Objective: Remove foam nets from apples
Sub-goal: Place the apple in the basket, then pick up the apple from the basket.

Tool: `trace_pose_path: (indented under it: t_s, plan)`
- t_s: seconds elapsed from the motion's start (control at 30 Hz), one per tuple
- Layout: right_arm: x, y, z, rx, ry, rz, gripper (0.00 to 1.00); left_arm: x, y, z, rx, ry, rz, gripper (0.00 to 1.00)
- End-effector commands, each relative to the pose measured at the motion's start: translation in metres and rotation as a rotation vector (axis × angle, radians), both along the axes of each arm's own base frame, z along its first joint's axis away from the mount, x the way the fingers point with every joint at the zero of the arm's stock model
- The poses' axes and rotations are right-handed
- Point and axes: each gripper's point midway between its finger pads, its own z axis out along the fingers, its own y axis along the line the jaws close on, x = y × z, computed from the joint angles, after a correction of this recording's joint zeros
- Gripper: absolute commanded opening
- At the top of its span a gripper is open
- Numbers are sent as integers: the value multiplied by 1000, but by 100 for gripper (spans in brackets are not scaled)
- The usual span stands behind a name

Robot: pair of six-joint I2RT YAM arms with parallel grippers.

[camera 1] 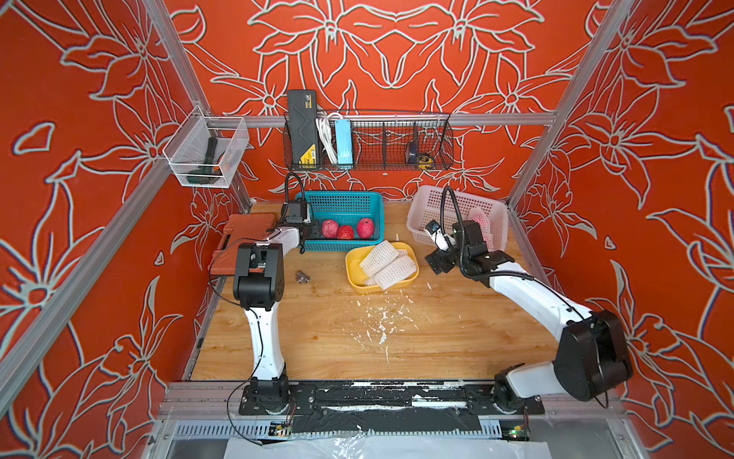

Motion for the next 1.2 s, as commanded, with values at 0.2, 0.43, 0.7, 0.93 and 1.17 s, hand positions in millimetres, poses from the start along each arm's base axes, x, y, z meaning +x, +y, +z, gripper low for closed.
trace_pose_path:
  t_s: [0.2,0.43,0.7,0.93,1.17]
  plan:
    - [49,-27,45,45,-55,-158,95,-3,-14,53,-25,-115,-42,98]
    - [109,-32,39,37,69,-279,97,-32,-29,93,-28,-208,-73,98]
    - [148,-91,12,-36,166,-442,97,-73,-68,91,-15,-209,-206,98]
    - [163,-163,-14,-165,208,-573,97,-101,-117,107,-35,-260,-349,98]
    - [188,-193,-45,-206,281,-647,98,-109,-133,109,-67,-246,-408,98]
